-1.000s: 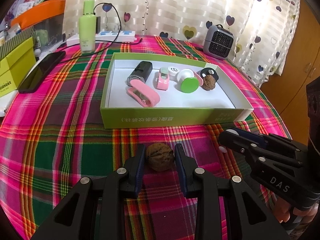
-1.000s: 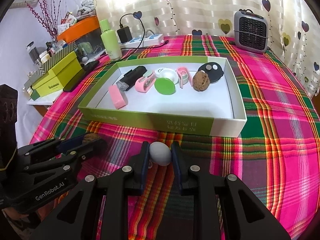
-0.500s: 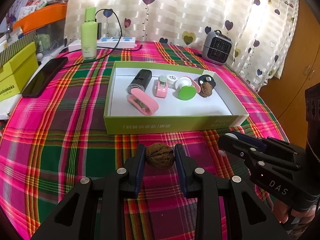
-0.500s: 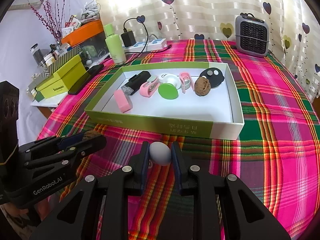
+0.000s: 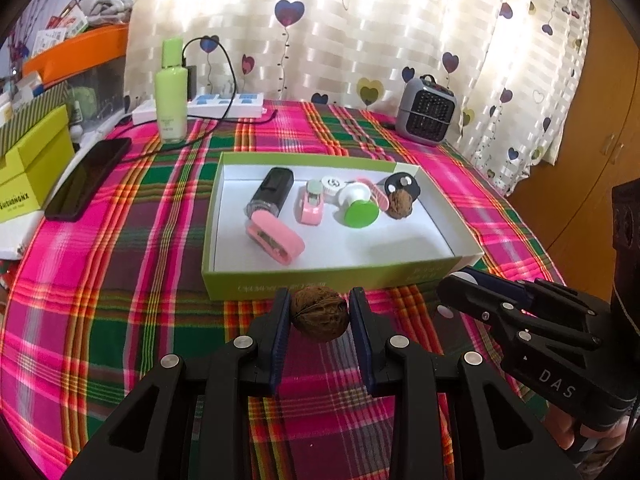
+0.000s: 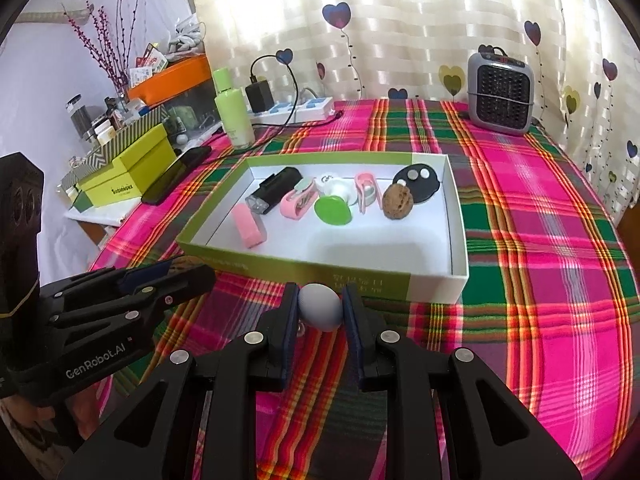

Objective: Organize objects
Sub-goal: 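Lift and carry the walnut and white piece over the box with both tools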

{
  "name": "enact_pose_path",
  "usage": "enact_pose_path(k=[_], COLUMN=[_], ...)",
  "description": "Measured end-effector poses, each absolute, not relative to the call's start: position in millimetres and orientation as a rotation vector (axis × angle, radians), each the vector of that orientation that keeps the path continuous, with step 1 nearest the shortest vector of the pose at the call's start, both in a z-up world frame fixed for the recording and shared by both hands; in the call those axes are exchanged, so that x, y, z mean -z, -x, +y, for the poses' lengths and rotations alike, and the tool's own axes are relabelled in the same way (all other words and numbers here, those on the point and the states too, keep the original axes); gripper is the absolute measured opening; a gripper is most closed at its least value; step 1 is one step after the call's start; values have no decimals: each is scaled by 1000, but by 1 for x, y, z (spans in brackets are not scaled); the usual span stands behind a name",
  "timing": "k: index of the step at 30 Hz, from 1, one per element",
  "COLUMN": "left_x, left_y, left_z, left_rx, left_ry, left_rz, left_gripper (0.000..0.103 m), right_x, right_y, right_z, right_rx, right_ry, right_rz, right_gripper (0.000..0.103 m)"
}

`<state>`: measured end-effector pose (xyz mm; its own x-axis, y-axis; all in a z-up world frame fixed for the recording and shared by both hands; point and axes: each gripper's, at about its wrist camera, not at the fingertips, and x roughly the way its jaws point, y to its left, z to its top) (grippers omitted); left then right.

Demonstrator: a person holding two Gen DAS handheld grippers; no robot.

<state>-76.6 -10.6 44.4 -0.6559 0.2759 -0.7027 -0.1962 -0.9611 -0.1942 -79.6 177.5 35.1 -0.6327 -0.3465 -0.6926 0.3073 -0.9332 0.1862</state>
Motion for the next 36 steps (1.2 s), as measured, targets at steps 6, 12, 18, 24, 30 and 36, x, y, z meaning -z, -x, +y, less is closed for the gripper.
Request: enact_pose_path(k=[6,12,18,24,30,36], left_x=[-50,-55,-55,-52,-48,-41], left_y=[85,94,106,120,133,145], left_z=[-5,3,7,11,14,17], left_rx=[-2631,-2626,-2628,-2622,-2621,-2621], left_ry=[1132,1113,1114,1129,1140,1166], left_rz=[-142,-127,-116,-117,-102,-90], left_gripper=[27,27,27,27,27,27], right_x=[-39,-43,-47,-45,-43,-39], right_y=[84,93,102,113,126,142], right_z=[180,185,190,188,188,188], right_rx=[2561,2578,2592,2587,2592,2594], right_ry=[-1083,-1070,-1060,-1065,-1065,-1081], right_rz=[-74,-71,-65,-51,-43,-25], right_gripper=[23,23,23,23,23,23])
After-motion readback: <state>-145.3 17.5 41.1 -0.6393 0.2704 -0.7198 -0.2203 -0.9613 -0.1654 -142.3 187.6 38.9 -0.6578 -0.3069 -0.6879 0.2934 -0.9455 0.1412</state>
